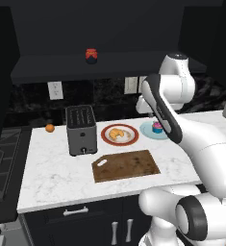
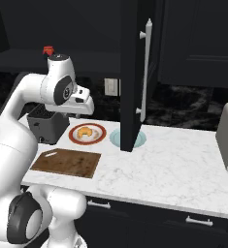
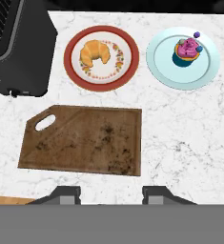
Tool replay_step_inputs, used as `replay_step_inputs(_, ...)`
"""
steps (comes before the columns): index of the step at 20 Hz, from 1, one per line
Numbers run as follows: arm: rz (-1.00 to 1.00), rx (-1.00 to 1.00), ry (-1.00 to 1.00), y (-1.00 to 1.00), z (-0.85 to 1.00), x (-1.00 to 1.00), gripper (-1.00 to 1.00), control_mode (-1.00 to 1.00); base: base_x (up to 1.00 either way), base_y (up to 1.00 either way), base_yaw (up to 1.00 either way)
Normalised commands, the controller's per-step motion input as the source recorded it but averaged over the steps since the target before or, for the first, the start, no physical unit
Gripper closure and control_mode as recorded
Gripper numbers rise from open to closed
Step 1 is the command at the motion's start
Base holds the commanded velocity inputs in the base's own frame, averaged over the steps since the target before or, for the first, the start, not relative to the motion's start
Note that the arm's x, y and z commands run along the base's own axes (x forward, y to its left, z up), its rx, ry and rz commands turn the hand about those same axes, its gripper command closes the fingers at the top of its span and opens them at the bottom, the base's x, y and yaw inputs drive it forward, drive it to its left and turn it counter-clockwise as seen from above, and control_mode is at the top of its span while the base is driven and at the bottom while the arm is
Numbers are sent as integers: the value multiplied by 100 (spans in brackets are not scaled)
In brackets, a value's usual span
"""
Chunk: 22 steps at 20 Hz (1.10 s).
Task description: From the different types of pastries on the counter, select a croissant and place it on the cutting board. Then retrieve a jar of jam from the cabinet and place it alongside the croissant on the cutting board.
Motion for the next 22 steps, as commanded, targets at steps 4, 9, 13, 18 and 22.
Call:
replay_step_inputs(4, 0, 0, 0, 0, -6, 0, -100, -100, 0, 0, 0)
replay_step_inputs(9, 0, 0, 0, 0, -21, 0, -100, -100, 0, 0, 0)
replay_step_inputs(13, 0, 0, 0, 0, -30, 0, -100, -100, 0, 0, 0)
replay_step_inputs(18, 0, 0, 0, 0, -37, 0, -100, -100, 0, 0, 0)
replay_step_inputs(22, 0, 0, 0, 0, -37, 0, -100, -100, 0, 0, 0)
